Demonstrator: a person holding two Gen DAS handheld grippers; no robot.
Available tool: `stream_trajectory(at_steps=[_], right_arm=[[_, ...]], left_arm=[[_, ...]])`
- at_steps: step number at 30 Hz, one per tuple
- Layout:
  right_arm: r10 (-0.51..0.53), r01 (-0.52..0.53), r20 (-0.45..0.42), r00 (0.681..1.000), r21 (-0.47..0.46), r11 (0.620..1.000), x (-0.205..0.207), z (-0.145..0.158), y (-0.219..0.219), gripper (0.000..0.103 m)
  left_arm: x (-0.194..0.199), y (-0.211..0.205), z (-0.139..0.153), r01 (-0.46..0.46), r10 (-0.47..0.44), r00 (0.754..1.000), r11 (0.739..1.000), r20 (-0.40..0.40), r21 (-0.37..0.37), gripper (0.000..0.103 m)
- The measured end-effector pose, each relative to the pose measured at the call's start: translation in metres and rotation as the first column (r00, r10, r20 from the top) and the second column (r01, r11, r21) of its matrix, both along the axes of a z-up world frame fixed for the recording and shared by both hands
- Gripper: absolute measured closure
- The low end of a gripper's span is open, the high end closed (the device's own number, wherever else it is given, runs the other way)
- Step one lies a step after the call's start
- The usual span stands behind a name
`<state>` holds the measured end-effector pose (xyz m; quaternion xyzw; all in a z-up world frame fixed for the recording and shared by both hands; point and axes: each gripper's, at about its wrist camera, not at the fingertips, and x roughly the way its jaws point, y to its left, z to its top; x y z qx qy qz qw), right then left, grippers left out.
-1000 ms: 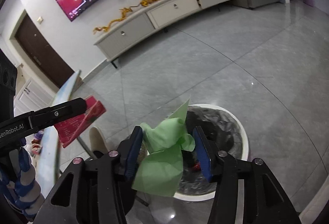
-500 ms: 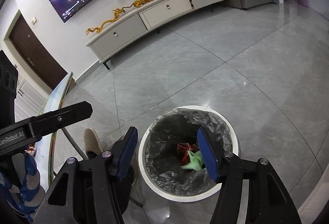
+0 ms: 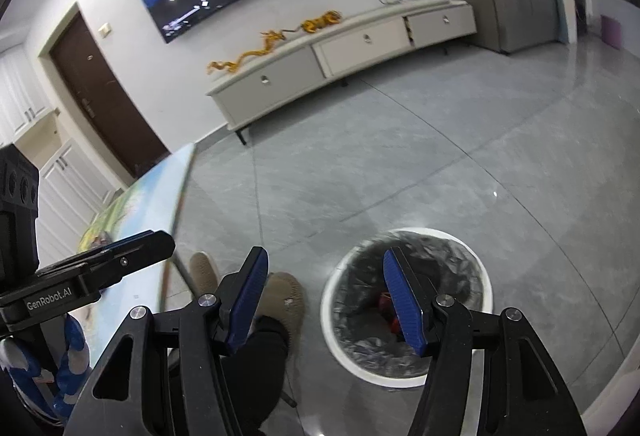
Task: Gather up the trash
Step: 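Move both tools back over the remaining trash on the table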
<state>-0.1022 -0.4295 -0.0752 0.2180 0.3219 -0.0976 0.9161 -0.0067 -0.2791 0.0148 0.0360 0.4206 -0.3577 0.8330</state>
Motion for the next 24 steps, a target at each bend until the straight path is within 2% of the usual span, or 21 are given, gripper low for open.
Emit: stream_trajectory(at_steps=[6,11,13,15,19,24], right_arm=[[0.092,-0.09,0.056,0.994,-0.046,0.995,0.001,0.033,0.046,0.044],[0.185,-0.18,0.096,0.978,-0.058,0.982,0.006,0.05,0.087,0.044],[0.232,-0.228,0.11,0.966,-0.055,0.972,0.012,0.053,0.108,0.044],[0.28,-0.275,0.105,0.954,-0.06,0.96,0.023,0.054,0.129,0.044],[0.374,-0.368,0.102,0.922,-0.069,0.927,0.05,0.057,0.17,0.044],[0.462,-0.458,0.079,0.883,-0.064,0.887,0.082,0.052,0.213,0.044]], left_arm=[[-0.008,0.08,0.02,-0.124,0.125,0.991,0.992,0.048,-0.028,0.054],[-0.024,0.158,0.035,-0.27,0.271,0.956,0.962,0.112,-0.027,0.054],[-0.035,0.193,0.043,-0.346,0.345,0.925,0.938,0.162,-0.019,0.049],[-0.044,0.22,0.047,-0.409,0.406,0.894,0.912,0.19,-0.022,0.037],[-0.059,0.278,0.05,-0.538,0.528,0.816,0.842,0.234,-0.026,0.036],[-0.052,0.324,0.042,-0.627,0.62,0.759,0.779,0.196,-0.036,0.036]])
